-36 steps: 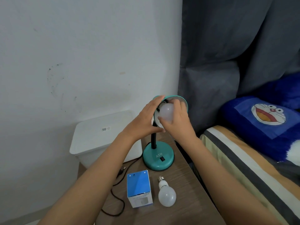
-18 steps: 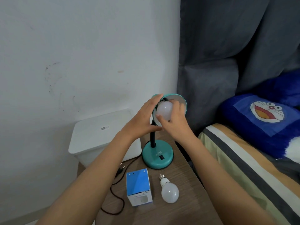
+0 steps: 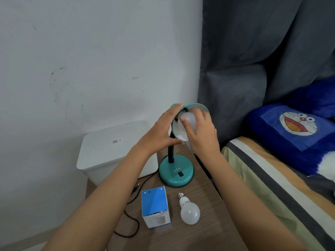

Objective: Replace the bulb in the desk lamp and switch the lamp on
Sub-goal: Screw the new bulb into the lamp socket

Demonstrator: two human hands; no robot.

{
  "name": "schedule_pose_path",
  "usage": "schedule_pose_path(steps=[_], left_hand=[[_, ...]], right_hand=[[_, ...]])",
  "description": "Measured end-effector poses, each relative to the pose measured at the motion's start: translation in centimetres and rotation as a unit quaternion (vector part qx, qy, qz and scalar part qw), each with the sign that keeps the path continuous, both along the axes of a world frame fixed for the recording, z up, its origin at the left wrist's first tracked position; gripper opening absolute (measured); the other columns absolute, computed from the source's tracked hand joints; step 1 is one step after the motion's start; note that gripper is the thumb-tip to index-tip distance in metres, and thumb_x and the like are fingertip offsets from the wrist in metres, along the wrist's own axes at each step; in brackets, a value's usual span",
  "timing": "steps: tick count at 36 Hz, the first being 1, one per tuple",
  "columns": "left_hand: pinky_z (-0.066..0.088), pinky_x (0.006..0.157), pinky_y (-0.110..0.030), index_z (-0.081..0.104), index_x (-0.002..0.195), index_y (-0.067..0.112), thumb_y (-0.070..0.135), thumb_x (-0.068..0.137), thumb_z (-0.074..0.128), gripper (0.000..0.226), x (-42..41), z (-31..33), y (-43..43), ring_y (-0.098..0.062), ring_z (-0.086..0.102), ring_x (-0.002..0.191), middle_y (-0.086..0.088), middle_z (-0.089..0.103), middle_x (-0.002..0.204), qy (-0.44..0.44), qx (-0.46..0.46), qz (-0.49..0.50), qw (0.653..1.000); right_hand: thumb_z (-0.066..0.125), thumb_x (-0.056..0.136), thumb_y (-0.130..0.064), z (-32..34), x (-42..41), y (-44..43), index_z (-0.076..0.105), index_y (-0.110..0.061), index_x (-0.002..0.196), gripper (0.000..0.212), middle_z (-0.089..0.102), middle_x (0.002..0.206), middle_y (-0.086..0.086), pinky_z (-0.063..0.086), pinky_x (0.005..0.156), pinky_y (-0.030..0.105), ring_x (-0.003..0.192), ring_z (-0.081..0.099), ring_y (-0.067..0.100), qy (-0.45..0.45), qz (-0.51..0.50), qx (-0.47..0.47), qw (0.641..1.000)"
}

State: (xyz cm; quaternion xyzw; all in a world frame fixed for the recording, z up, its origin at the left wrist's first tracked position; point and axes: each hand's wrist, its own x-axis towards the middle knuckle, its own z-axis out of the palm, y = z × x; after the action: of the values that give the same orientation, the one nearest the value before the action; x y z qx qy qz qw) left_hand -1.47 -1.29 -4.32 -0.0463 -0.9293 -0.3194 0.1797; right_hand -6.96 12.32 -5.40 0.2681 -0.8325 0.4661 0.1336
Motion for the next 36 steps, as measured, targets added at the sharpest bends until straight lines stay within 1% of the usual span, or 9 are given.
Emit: schedule_pose_path(steps=[6,9,13,16,21,24,27,32,36], left_hand=[[0.018,0.109,-0.004,0.019,0.145,0.031,0.021,0.071,0.079,0.096,0.1,0.0,-0.2,0.003,0.022,0.137,0.012,0.025,0.152,0.005,0.012,0.001,1.0],[0.018,0.111,-0.01,0.017,0.146,0.029,0.022,0.069,0.082,0.1,0.1,0.0,-0.2,-0.002,0.022,0.139,0.01,0.024,0.153,-0.004,0.006,0.002,1.0],[0.019,0.112,-0.018,0.016,0.146,0.027,0.019,0.065,0.084,0.106,0.2,0.2,-0.3,-0.004,0.022,0.139,0.009,0.023,0.153,-0.009,-0.004,0.003,1.0],[0.019,0.113,-0.018,0.016,0.146,0.027,0.018,0.065,0.084,0.107,0.2,0.2,-0.3,-0.005,0.021,0.14,0.009,0.022,0.154,-0.01,-0.008,0.002,1.0],[0.019,0.112,-0.012,0.017,0.146,0.027,0.02,0.066,0.083,0.104,-0.1,-0.1,-0.3,-0.004,0.023,0.139,0.008,0.023,0.153,0.004,-0.011,-0.005,1.0],[0.014,0.106,0.001,0.016,0.146,0.028,0.02,0.067,0.082,0.103,-0.1,-0.1,-0.4,-0.001,0.022,0.137,0.008,0.023,0.153,0.002,-0.016,-0.005,1.0],[0.012,0.103,0.004,0.015,0.147,0.026,0.018,0.066,0.083,0.106,-0.1,-0.1,-0.5,-0.004,0.021,0.139,0.007,0.022,0.153,-0.007,-0.02,-0.001,1.0],[0.013,0.106,0.0,0.014,0.147,0.023,0.019,0.065,0.084,0.108,-0.2,-0.1,-0.5,-0.006,0.02,0.14,0.006,0.022,0.154,-0.004,-0.029,0.002,1.0],[0.013,0.104,0.002,0.014,0.147,0.026,0.021,0.065,0.084,0.108,-0.3,-0.2,-0.6,-0.006,0.021,0.14,0.008,0.021,0.154,-0.005,-0.037,0.0,0.999]], right_hand=[[0.072,0.075,-0.028,-0.9,0.0,0.4,0.043,-0.02,0.132,0.064,0.044,0.125,0.009,0.055,0.079,0.047,0.098,0.059,0.031,0.04,0.054,0.02,0.998],[0.072,0.074,-0.042,-0.6,-0.3,0.0,0.051,-0.015,0.121,0.058,0.057,0.113,0.01,0.055,0.074,0.044,0.086,0.063,0.027,0.033,0.003,0.002,0.999],[0.057,0.073,-0.068,0.9,-0.8,-0.1,0.056,-0.004,0.092,0.067,0.063,0.087,0.014,0.049,0.063,0.038,0.081,0.062,0.032,-0.089,-0.077,-0.004,0.993],[0.053,0.079,-0.065,1.4,-0.9,0.0,0.056,-0.002,0.101,0.067,0.061,0.101,0.017,0.044,0.07,0.034,0.094,0.059,0.034,-0.089,-0.061,0.024,0.994],[0.068,0.08,-0.033,0.8,-0.3,0.1,0.039,-0.018,0.134,0.063,0.04,0.129,0.009,0.037,0.082,0.026,0.112,0.05,0.027,-0.014,0.062,0.033,0.997],[0.071,0.076,-0.031,0.6,-0.4,0.4,0.046,-0.017,0.126,0.058,0.051,0.121,0.009,0.042,0.082,0.027,0.107,0.055,0.026,0.013,0.056,0.024,0.998],[0.066,0.076,-0.052,1.0,-0.6,0.1,0.051,-0.01,0.113,0.058,0.063,0.103,0.012,0.051,0.079,0.039,0.093,0.061,0.029,-0.048,-0.02,0.007,0.999],[0.052,0.075,-0.07,1.3,-0.8,-0.3,0.055,-0.004,0.079,0.066,0.065,0.086,0.014,0.041,0.056,0.031,0.077,0.061,0.028,-0.153,-0.054,-0.024,0.986],[0.058,0.082,-0.055,1.3,-0.6,-0.1,0.048,-0.007,0.123,0.064,0.051,0.122,0.014,0.04,0.081,0.03,0.11,0.052,0.028,-0.119,-0.012,-0.019,0.993]])
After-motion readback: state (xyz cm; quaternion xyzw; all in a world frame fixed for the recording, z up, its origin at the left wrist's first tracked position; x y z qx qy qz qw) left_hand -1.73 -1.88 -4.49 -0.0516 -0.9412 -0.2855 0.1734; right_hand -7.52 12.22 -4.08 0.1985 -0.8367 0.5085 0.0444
